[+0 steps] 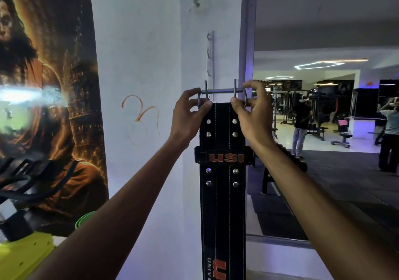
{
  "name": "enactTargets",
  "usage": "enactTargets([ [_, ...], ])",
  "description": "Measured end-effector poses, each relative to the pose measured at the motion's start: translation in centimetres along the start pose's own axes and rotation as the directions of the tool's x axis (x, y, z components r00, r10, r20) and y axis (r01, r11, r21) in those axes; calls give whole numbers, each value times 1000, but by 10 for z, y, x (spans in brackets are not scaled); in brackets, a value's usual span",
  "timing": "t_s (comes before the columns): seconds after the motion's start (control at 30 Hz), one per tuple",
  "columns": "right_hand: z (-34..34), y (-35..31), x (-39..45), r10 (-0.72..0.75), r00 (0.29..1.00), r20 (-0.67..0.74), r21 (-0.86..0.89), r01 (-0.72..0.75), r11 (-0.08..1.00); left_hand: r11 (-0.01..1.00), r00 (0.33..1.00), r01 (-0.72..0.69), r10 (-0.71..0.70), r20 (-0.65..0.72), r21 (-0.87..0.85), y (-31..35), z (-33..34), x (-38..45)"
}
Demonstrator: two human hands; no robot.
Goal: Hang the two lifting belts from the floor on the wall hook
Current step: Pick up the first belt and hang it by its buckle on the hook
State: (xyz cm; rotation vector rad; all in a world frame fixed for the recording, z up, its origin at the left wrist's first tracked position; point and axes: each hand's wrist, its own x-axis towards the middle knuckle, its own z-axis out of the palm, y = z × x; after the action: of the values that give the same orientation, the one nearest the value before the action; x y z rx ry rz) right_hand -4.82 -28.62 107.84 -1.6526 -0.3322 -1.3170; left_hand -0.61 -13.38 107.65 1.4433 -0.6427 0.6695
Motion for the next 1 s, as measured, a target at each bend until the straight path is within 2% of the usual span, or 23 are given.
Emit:
enactTargets([
  [0.13,22,35,23,83,995,46,29,-84,996,998,999,-50,51,-19,48,-34,4,29],
  [0.23,44,59,37,85,994,65,58,-89,994,993,993,-115,115,0,26,-63,2,54],
  [0.47,103,114,78,-15,1000,19,34,14,999,977,979,-202,203,19,-63,-126,2,130],
  [0.7,150,164,112,-42,997,-67,-30,40,999,983,986,-165,163,-29,-82,-173,19,186],
  [0.83,169,188,133,-36,994,-102,-27,33,999,985,995,-83,74,-63,-151,-190,31,211],
  [1.0,186,217,160,-20,993,-117,-24,18,1000,989,995,-37,24,-98,-140,-211,44,244],
])
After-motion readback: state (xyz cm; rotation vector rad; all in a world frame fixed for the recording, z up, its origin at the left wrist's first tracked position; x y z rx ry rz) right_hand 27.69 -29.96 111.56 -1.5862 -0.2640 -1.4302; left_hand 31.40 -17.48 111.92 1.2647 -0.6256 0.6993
